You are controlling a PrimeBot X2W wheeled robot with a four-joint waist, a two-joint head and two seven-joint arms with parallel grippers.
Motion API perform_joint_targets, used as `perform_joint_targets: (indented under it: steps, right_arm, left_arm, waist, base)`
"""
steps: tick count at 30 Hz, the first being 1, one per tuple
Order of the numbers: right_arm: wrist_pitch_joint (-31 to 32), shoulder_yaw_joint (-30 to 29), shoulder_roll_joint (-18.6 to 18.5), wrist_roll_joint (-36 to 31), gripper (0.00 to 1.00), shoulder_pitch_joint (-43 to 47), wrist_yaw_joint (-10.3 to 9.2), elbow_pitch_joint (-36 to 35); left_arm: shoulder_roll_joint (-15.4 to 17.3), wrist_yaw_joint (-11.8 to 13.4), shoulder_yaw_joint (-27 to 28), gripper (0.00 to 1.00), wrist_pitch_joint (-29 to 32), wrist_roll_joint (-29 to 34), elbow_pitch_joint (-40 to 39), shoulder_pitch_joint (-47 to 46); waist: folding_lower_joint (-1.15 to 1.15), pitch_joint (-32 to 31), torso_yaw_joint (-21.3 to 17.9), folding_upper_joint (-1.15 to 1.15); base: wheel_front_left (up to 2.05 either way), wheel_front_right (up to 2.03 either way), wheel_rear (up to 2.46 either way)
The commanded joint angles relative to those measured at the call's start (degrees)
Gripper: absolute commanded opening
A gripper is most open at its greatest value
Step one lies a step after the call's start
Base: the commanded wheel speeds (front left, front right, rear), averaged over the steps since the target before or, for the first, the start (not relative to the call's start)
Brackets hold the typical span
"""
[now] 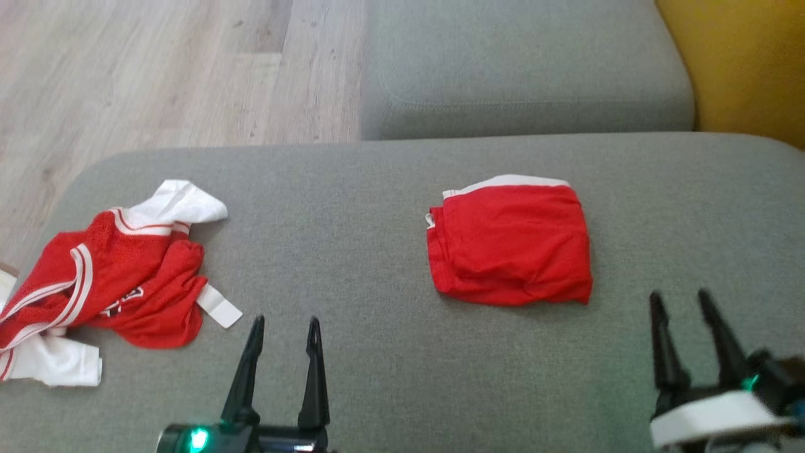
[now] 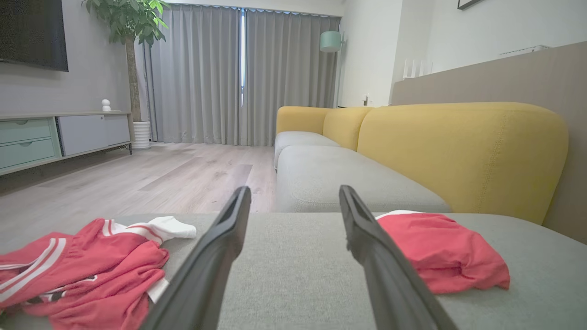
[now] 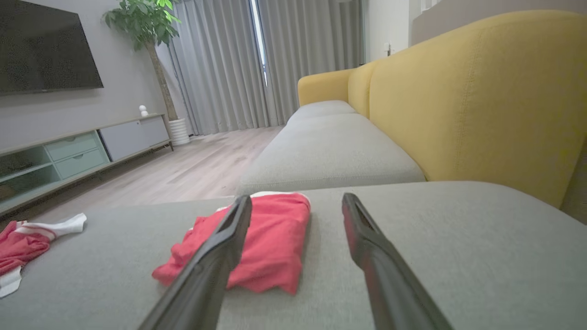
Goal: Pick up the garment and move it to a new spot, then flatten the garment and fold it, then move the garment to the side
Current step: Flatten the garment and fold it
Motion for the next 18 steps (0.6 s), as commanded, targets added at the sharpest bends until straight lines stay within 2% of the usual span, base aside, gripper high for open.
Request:
perform_joint_targets:
  steps: [1, 18]
  right_arm:
    - [-0.77, 1.11, -0.24, -1.16, 1.0, -0.99, 0.39, -2.25]
    - [-0.77, 2.43, 1.69, -2.89, 1.0, 1.11, 0.39, -2.95]
  left_arm:
    - [-0.23, -0.42, 2.37, 1.0, -0.25, 0.47, -1.33, -1.52]
    - [-0.23, -0.39, 2.28, 1.0, -0.25, -1.73, 1.44, -0.65]
  waist:
    - [0.01, -0.31, -0.17, 0.0]
    - [0.01, -1.23, -0.94, 0.0]
  base:
    - [0.0, 0.0, 0.0]
    - [0.0, 0.0, 0.0]
